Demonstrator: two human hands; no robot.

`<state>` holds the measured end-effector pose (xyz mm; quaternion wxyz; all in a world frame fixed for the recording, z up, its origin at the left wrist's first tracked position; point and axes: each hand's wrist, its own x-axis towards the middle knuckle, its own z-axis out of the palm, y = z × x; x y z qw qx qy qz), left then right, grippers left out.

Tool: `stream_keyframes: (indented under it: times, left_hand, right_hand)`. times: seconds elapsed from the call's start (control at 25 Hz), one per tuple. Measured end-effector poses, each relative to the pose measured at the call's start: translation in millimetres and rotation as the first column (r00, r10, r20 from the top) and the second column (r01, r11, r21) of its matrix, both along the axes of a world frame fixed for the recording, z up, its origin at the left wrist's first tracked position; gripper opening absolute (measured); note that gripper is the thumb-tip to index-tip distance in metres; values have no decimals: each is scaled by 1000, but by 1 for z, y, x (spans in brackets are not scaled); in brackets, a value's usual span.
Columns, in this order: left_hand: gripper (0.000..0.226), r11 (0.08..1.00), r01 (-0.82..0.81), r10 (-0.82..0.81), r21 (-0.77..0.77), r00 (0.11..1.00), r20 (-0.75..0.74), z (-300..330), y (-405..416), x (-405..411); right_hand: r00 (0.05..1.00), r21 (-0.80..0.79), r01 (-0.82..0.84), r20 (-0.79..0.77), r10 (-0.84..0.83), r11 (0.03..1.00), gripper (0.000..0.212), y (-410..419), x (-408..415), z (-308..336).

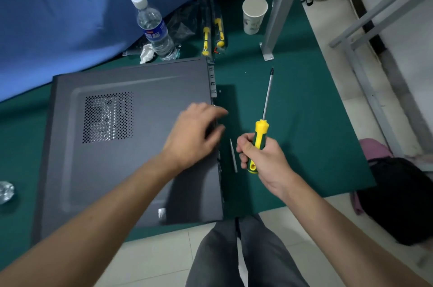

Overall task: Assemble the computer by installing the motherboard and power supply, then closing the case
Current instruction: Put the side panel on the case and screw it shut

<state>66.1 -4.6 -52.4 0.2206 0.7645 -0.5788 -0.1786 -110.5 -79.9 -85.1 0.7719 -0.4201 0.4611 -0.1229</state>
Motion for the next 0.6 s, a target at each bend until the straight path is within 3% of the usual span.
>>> stream_keyframes:
  times: [0.08, 0.16, 0.44, 0.52, 0.56, 0.6]
  left_hand:
    - [27, 993, 117, -115, -1, 972, -204, 9, 8, -26]
    - [20, 997, 66, -72, -30, 944, -322, 12, 13, -34]
    - [11, 994, -103, 74, -43, 893, -444, 19, 30, -45]
    - [6, 981, -195, 169, 1, 849, -501, 19, 33, -42]
    - [4, 966, -255, 229, 27, 807, -544, 19, 35, -38]
    - [4, 948, -313, 281, 48, 761, -585, 19, 37, -33]
  right_hand:
    - [999, 63, 0, 45, -2, 998, 29, 5, -2, 3]
    - [997, 82, -25, 70, 20, 996, 40, 6, -4, 4]
    - [985, 42, -140, 104, 135, 989, 40, 16, -11, 13]
    - [981, -194, -177, -116, 157, 965, 44, 13, -15, 16]
    - [943, -397, -264, -296, 150, 879, 46, 9, -22, 14]
    - [872, -567, -402, -477, 111, 719, 49, 4, -30, 11]
